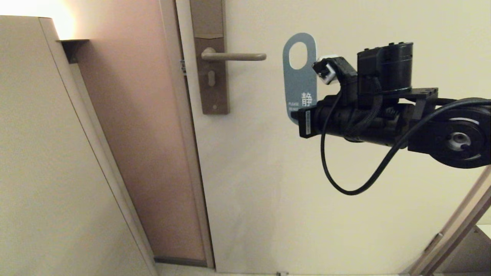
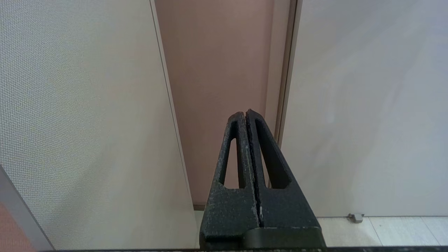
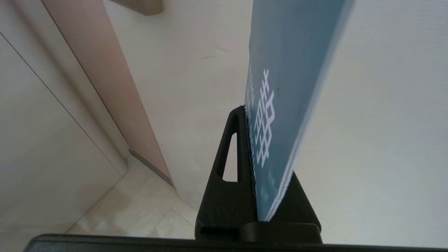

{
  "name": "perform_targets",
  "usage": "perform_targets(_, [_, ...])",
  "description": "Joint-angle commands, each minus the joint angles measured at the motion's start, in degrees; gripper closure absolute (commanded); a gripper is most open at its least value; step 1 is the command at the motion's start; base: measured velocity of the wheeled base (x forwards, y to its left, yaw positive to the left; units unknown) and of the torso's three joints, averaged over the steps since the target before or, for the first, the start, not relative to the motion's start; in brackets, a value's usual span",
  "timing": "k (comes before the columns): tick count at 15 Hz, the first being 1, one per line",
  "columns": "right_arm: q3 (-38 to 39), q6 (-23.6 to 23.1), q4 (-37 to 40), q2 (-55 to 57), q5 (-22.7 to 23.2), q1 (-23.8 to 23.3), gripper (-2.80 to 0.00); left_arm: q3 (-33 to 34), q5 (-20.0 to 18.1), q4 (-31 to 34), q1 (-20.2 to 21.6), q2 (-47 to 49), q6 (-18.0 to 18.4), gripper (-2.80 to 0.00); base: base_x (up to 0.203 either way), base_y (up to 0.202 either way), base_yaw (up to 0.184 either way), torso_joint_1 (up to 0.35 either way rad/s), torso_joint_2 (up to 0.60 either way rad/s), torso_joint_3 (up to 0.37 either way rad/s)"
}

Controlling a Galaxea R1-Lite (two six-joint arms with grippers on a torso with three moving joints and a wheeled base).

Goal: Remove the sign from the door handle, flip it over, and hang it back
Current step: Hang the sign back with the other side facing out

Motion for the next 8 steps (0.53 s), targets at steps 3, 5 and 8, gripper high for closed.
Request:
perform_targets(3, [-3.5,0.1,-0.2,3.6,-2.0,1.5,0.0,0.0,0.0,0.0,0.0,0.0,0.0,0.0,0.0,0.0,0.0,0.0,0.0,0.0])
perform_targets(5, [-5.6,0.1,-0.3,5.1,-2.7,1.5,0.0,0.0,0.0,0.0,0.0,0.0,0.0,0.0,0.0,0.0,0.0,0.0,0.0,0.0])
perform_targets(8, [-8.2,0.1,-0.4,7.2,-5.5,1.7,0.0,0.0,0.0,0.0,0.0,0.0,0.0,0.0,0.0,0.0,0.0,0.0,0.0,0.0])
